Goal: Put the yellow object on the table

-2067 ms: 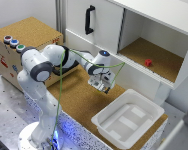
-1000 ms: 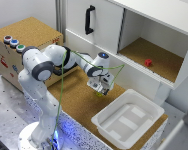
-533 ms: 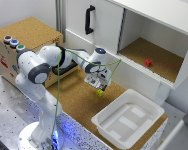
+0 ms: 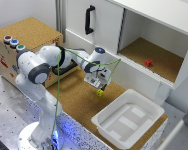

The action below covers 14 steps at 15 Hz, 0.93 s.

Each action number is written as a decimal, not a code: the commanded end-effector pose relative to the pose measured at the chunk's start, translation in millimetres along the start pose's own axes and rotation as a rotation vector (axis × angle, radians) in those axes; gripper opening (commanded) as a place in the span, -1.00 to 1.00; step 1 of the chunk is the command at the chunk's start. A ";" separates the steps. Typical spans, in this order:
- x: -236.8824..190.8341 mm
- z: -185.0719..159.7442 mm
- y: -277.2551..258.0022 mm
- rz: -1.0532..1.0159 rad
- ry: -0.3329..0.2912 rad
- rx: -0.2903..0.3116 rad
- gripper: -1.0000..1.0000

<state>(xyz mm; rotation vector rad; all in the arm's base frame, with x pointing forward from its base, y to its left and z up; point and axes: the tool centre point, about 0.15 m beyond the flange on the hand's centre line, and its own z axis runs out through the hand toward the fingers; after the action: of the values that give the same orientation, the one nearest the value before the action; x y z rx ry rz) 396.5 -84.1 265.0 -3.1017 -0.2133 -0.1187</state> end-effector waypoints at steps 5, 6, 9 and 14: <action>-19.0 -76.2 -48.2 -0.091 0.046 -0.108 1.00; -20.4 -84.9 -53.5 -0.076 0.047 -0.092 1.00; -24.7 -91.8 -74.3 -0.110 0.040 -0.086 1.00; -38.8 -93.5 -96.9 -0.068 0.019 -0.059 1.00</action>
<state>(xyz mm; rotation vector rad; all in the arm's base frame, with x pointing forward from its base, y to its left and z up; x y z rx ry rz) 355.1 -24.6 349.8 -3.1135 -0.4076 -0.1872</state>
